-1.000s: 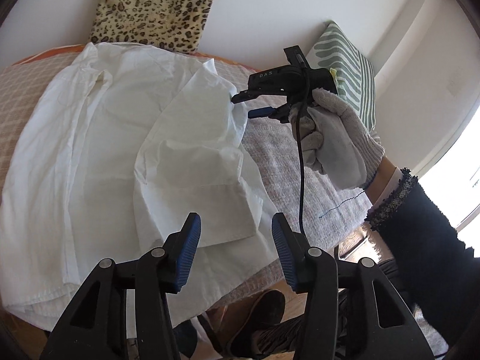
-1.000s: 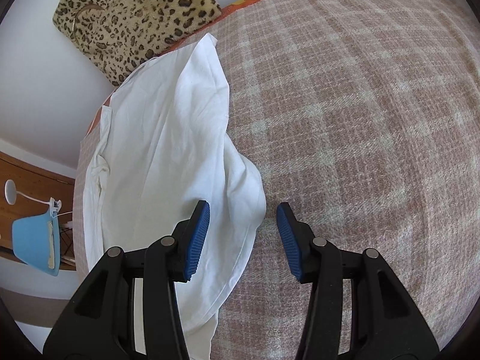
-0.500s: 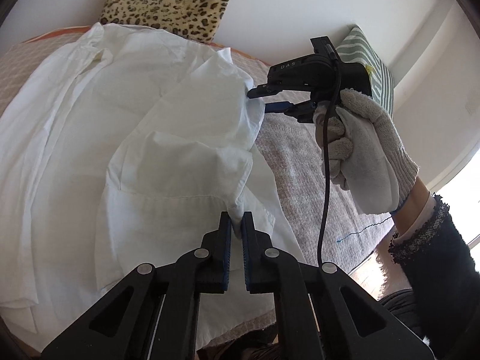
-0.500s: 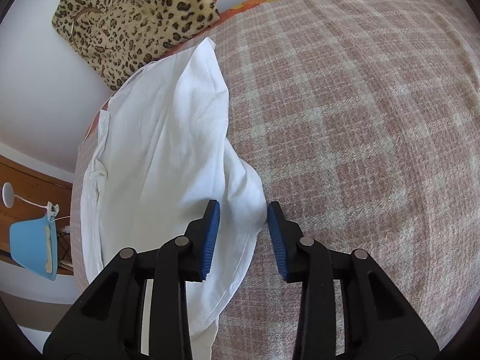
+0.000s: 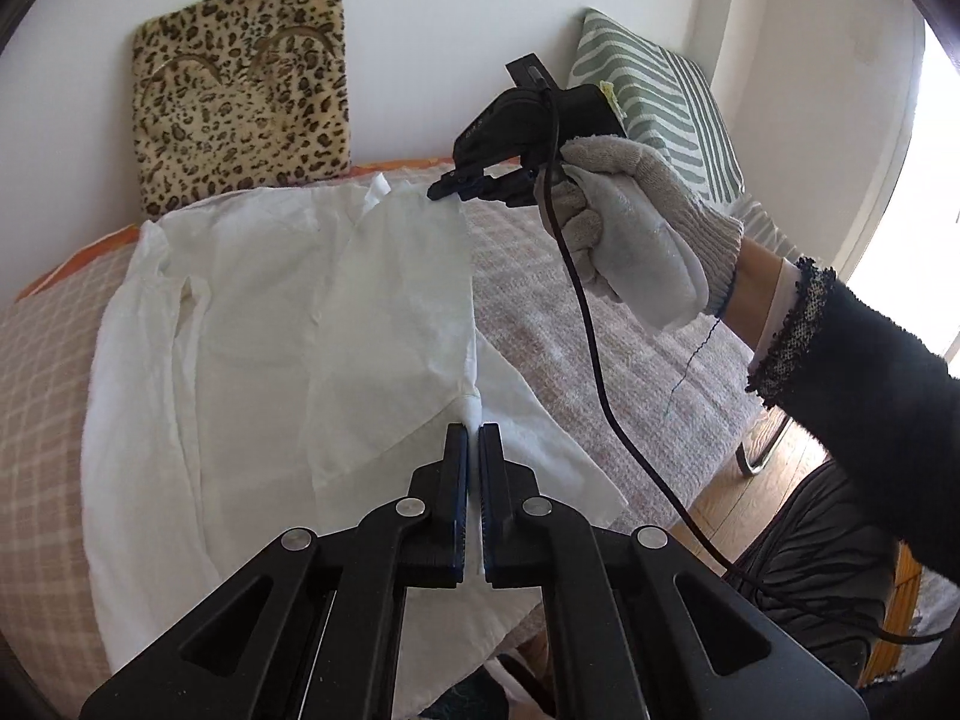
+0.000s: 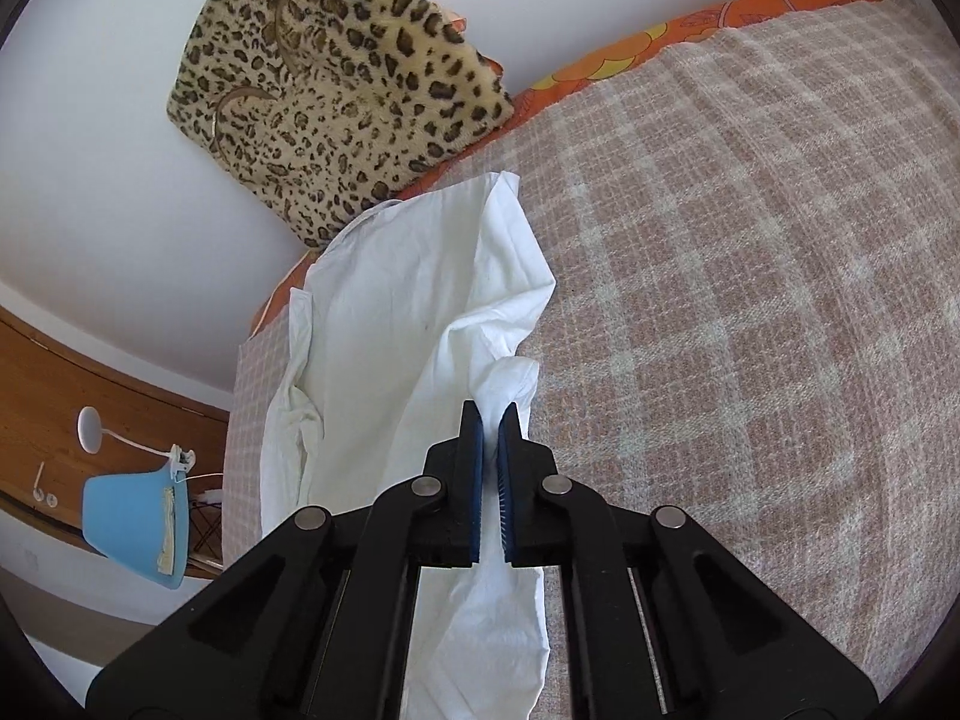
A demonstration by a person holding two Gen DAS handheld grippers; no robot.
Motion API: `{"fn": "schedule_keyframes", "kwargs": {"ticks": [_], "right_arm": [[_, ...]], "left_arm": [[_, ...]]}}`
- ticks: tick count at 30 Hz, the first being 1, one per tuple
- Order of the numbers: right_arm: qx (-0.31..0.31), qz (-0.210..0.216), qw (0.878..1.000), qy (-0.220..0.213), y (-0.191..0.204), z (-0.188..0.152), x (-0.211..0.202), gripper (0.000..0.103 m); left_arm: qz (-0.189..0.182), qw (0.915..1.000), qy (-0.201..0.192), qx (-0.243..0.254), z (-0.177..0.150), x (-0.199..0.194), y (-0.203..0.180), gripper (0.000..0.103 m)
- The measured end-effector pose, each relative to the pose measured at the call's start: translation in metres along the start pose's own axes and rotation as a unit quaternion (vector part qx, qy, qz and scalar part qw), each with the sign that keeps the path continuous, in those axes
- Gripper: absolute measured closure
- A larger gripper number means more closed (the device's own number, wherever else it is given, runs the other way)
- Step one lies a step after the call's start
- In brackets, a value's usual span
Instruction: Fold small clothes
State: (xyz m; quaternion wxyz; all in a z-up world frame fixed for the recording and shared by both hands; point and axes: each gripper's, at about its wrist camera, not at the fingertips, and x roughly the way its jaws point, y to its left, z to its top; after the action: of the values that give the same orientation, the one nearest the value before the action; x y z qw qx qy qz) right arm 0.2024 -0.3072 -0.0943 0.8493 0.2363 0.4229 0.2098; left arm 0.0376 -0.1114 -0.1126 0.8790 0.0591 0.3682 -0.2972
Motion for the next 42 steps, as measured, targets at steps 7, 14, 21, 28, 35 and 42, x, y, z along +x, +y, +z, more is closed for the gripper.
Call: {"fn": "schedule_keyframes", "kwargs": {"ticks": [7,14,21,28,35,42], "right_arm": [[-0.010,-0.018,0.999,0.025,-0.001,-0.006,0.019,0.098],[-0.014,-0.026,0.999,0.035,-0.017,-0.011,0.017,0.095],[-0.021,-0.032,0.998,0.042,-0.012,-0.015,0.025,0.095],[-0.036,-0.052,0.997,0.042,-0.006,-0.019,0.032,0.095],[-0.073,-0.041,0.996,0.033,0.009,-0.021,0.022,0.095],[-0.108,-0.129,0.984,0.052,0.005,-0.028,0.041,0.095]], "left_arm": [[-0.082,0.9933,0.078,0.023,-0.029,0.036,-0.036,0.100],[-0.018,0.9948,0.026,-0.097,-0.040,-0.008,0.033,0.068],[-0.048,0.9645,0.072,-0.249,-0.057,0.025,0.093,0.058],[-0.107,0.9605,0.056,-0.251,-0.060,0.038,0.075,0.103],[-0.112,0.9611,0.035,-0.250,-0.056,0.004,0.076,0.103],[-0.067,0.9748,0.070,-0.201,-0.065,0.022,0.067,0.100]]}}
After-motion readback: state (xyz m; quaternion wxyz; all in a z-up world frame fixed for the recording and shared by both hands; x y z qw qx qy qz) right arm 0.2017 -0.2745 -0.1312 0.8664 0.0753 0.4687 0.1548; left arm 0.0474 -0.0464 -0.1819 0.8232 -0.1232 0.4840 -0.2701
